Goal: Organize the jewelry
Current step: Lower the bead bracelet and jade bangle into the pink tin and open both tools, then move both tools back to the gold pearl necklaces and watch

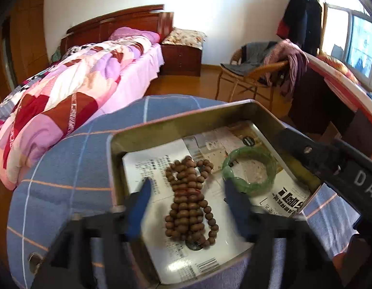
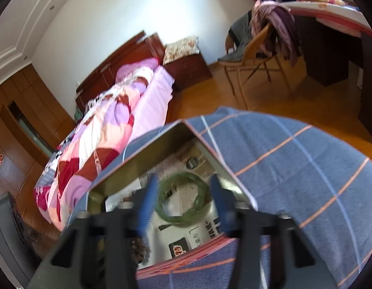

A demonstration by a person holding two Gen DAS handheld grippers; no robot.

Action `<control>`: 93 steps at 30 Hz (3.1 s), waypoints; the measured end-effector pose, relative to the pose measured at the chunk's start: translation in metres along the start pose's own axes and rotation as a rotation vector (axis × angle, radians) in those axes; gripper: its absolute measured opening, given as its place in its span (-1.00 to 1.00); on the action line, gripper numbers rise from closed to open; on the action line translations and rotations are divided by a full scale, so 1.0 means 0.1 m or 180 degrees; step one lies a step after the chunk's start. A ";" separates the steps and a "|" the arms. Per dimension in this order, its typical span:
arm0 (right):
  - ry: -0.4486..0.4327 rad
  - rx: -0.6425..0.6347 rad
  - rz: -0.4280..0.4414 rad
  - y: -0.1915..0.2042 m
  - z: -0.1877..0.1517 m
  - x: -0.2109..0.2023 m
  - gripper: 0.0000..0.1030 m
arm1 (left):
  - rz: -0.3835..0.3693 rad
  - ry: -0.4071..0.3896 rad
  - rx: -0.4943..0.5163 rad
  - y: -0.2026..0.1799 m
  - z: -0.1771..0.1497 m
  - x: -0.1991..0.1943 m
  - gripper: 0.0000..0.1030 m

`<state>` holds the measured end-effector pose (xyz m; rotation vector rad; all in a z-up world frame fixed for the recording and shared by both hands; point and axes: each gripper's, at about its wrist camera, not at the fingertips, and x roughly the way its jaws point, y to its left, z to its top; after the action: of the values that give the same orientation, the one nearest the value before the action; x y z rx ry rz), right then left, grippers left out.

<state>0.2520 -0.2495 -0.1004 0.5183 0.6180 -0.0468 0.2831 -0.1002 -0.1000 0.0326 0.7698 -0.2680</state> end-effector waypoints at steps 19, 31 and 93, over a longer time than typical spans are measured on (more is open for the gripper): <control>-0.0128 -0.0217 -0.0468 0.08 -0.41 -0.64 0.23 | 0.0226 0.0028 0.0002 0.16 -0.48 -0.69 0.41; -0.0093 -0.0410 -0.0373 0.25 -0.67 -0.97 0.23 | 0.0217 -0.0022 0.0040 0.23 -0.72 -1.04 0.41; 0.0883 -0.1130 0.1128 1.44 -1.45 -0.68 -0.78 | 0.0495 0.0016 -0.0485 1.90 -1.60 -1.62 0.41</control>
<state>0.1461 -0.0624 -0.0973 0.2837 0.7772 0.4696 0.1105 0.1401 -0.1158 -0.0505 0.7864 -0.0611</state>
